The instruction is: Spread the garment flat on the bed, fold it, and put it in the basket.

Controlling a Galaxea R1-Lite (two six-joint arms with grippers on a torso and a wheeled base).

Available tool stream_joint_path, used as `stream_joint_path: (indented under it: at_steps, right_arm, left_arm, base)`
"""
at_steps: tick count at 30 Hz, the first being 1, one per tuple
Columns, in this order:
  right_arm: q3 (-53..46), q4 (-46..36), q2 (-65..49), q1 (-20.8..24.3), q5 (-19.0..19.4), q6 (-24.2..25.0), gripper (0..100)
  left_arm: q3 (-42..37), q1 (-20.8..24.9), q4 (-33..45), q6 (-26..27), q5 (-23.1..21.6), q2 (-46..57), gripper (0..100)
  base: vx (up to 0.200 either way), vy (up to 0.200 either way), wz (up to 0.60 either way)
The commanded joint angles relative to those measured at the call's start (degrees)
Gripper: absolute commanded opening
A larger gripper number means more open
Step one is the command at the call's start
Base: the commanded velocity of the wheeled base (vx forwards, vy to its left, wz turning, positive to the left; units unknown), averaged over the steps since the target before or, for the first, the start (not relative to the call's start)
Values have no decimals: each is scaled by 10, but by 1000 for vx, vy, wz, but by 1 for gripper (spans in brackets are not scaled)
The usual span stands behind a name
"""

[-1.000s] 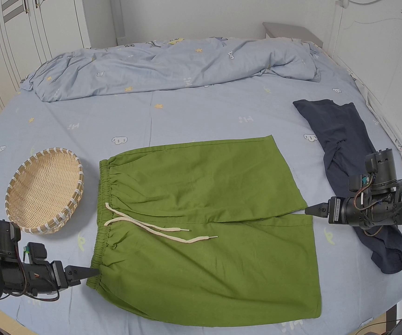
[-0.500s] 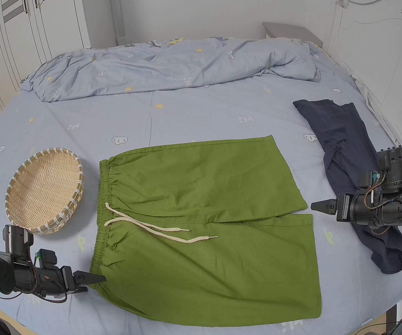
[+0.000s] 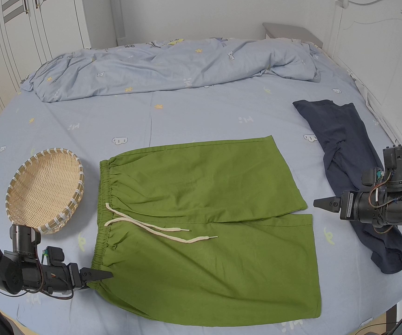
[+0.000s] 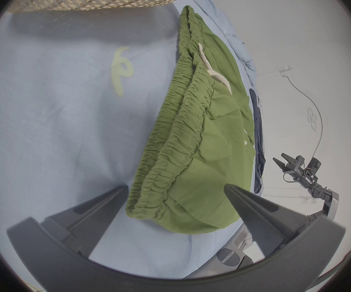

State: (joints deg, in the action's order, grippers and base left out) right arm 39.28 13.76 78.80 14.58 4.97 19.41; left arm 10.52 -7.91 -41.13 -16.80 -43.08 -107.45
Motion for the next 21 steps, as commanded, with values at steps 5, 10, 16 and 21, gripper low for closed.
stream_joint_path:
  at_steps: [5,10,16,21]
  right_arm:
    - [-1,0,0,0,0,0,100]
    - [-1,-1,0,-1,0,-1,100]
    - [-3,-2,-2,-2,0,0,100]
    - [-22,-38,-20,-3,11,0,100]
  left_arm:
    - [-9,-8,2,-1,0,15,0]
    - [-23,-19,3,0,0,26,0]
    - [-48,-51,2,5,3,56,0]
    - [-63,-79,2,36,2,71,0]
  base:
    - [0,0,0]
    - [0,0,0]
    - [0,0,0]
    - [0,0,0]
